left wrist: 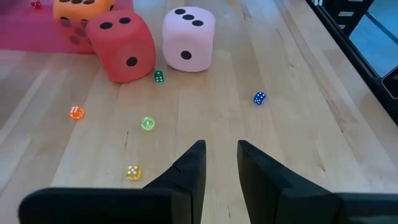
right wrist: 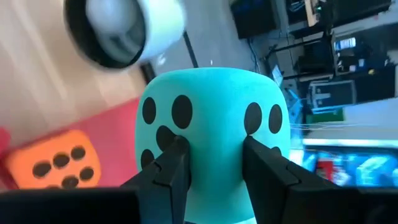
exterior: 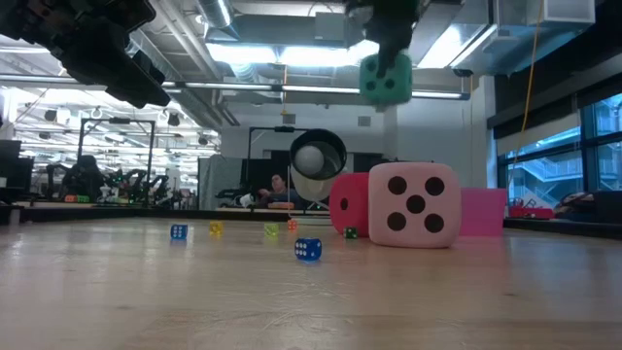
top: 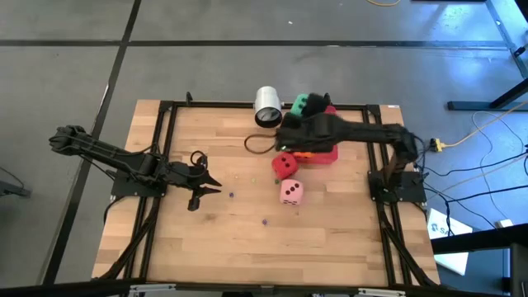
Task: Pick & Place Dice
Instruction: Put the big blue dice into the red bin
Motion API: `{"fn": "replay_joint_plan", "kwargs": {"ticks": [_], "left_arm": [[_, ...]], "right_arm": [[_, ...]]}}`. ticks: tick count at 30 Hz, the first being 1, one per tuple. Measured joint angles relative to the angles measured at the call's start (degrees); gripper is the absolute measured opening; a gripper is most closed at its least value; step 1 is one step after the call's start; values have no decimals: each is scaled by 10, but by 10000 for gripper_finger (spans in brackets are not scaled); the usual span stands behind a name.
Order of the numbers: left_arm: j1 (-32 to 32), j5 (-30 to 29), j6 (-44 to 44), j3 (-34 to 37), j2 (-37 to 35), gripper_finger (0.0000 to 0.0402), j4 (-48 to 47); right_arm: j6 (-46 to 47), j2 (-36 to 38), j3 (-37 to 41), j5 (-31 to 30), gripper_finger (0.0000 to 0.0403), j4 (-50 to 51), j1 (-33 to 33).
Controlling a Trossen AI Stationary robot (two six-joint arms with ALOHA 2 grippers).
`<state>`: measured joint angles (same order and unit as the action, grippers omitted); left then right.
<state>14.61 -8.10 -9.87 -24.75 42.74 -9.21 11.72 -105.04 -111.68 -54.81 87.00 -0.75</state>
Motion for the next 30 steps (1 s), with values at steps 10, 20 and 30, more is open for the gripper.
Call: {"fn": "replay_joint_plan", "kwargs": {"ticks": [10, 20, 30], "left_arm": [[-1, 0, 21, 0, 0, 84, 0], [-1, -27, 33, 0, 0, 84, 2], [-2, -105, 62, 0, 0, 84, 35]], "right_arm": [[-19, 173, 108, 24, 124, -131, -16], [-85, 315, 397, 68, 124, -330, 15], [-266, 317, 570, 146, 124, -576, 105]]}}
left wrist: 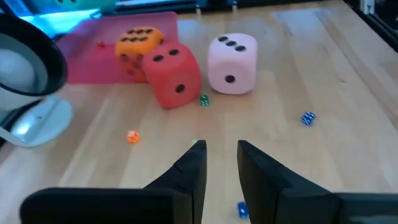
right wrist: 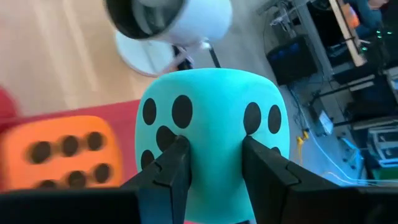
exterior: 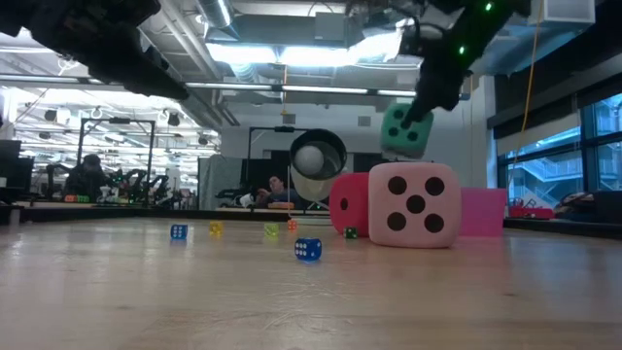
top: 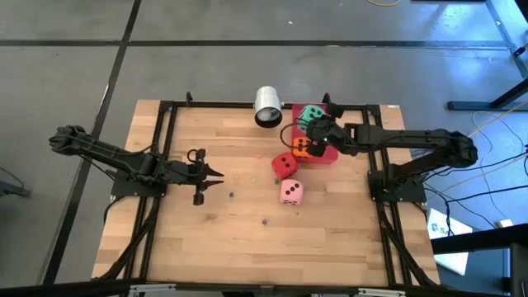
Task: Pick & Place Dice
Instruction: Put the big blue dice into the red bin
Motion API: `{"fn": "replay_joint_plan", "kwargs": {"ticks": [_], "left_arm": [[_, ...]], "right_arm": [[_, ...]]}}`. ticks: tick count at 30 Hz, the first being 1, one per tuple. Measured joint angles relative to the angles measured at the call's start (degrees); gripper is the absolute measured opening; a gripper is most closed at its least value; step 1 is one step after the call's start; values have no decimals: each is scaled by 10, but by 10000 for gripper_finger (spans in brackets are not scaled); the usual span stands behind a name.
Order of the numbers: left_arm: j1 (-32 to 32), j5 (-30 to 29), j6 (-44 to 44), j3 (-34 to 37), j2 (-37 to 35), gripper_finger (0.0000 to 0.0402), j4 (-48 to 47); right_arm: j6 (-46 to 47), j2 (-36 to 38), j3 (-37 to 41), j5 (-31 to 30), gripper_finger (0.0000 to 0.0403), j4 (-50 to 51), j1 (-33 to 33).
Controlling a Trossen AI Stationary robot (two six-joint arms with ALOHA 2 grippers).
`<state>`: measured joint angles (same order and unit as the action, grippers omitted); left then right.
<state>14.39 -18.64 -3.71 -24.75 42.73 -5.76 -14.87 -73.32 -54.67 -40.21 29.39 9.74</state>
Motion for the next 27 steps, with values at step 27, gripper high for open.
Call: {"fn": "replay_joint_plan", "kwargs": {"ticks": [27], "left_arm": [[-160, 68, 50, 0, 0, 84, 17]], "right_arm": [[-220, -123, 9, 170, 124, -125, 163]]}}
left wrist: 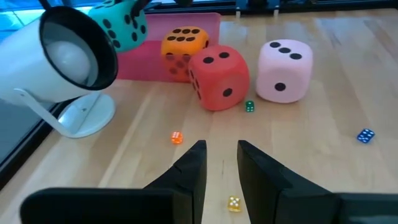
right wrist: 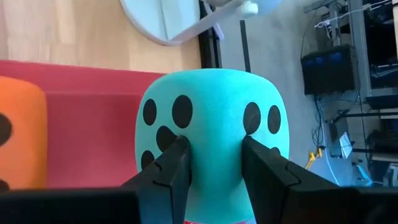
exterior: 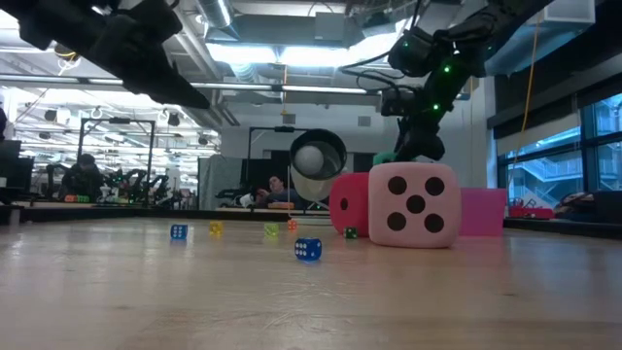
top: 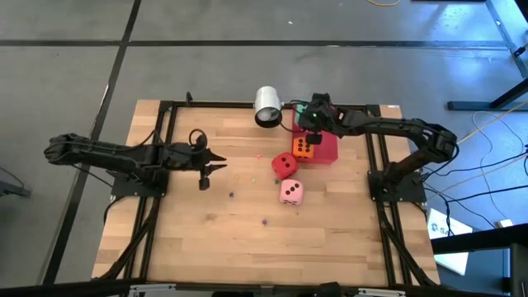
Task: Pick & Place Dice
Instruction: Put the big blue dice into the red bin
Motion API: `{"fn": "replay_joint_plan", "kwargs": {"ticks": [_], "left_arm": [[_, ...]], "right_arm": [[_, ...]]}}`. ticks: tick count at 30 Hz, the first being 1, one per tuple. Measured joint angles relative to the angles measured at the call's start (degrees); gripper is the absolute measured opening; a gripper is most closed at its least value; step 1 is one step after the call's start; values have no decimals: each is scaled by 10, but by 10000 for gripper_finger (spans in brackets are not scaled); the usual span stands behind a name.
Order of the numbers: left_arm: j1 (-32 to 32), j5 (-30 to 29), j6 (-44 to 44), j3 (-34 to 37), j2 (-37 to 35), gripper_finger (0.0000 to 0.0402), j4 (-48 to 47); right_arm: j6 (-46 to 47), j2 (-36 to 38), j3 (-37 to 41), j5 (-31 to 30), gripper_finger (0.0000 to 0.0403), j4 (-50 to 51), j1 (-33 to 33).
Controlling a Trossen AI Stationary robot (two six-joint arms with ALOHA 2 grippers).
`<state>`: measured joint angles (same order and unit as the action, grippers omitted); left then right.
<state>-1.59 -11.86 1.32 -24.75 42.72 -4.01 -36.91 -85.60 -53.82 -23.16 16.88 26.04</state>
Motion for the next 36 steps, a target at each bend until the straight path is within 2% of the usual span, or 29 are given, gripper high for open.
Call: {"fn": "replay_joint_plan", "kwargs": {"ticks": [4, 11, 22, 36], "left_arm": [[-11, 1, 0, 0, 0, 84, 0], [-24, 42, 5, 0, 0, 84, 0], [-24, 43, 0, 0, 0, 84, 0], [-24, 43, -7, 0, 0, 84, 0]], "right_arm": [[-11, 0, 0, 3, 124, 1, 0], [-27, -25, 0, 8, 124, -2, 0], [-56, -74, 0, 7, 125, -31, 2], [-69, -77, 0, 18, 125, -51, 17]]}}
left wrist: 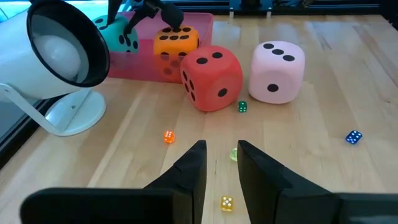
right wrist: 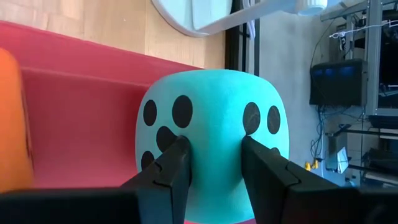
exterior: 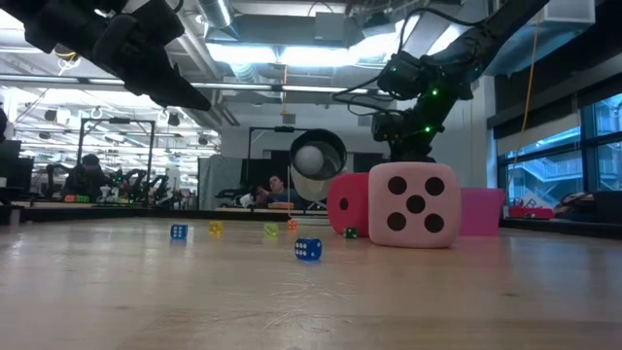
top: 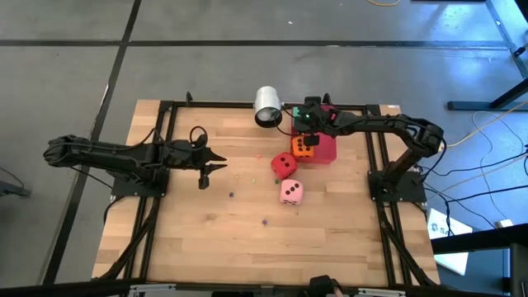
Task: Pick & Place Dice
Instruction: Put the big blue dice into the red bin
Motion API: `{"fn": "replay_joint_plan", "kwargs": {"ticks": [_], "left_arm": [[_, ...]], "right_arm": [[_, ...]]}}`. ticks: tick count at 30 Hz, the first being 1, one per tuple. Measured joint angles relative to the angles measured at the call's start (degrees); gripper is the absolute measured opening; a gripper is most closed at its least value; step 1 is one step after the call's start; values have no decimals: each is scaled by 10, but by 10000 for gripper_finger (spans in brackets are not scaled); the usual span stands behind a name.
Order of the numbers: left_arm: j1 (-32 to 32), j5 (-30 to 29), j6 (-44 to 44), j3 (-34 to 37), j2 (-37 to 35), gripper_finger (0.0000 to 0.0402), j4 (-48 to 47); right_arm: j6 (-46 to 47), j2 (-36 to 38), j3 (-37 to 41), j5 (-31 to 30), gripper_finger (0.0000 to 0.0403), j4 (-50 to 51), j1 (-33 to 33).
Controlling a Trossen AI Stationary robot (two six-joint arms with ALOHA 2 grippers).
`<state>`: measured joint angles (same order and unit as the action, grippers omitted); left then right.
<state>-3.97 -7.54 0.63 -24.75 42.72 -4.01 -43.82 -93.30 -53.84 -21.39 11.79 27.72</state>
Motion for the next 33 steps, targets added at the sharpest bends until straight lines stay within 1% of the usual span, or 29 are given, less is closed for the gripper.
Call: {"fn": "replay_joint_plan", "kwargs": {"ticks": [11, 14, 19, 24, 28, 33], "left_arm": [[0, 0, 0, 0, 0, 84, 0], [0, 1, 0, 0, 0, 84, 0], [0, 15, 0, 0, 0, 84, 0], [0, 16, -4, 0, 0, 84, 0], [0, 16, -4, 0, 0, 84, 0], [0, 16, -4, 0, 0, 84, 0]], "right_arm": [[-3, 0, 0, 0, 130, 0, 0], [-3, 0, 0, 0, 146, 0, 0], [-3, 0, 0, 0, 188, 0, 0], [-3, 0, 0, -1, 224, 0, 0], [-2, 1, 0, -2, 237, 0, 0], [-2, 12, 0, -4, 240, 2, -3]]}}
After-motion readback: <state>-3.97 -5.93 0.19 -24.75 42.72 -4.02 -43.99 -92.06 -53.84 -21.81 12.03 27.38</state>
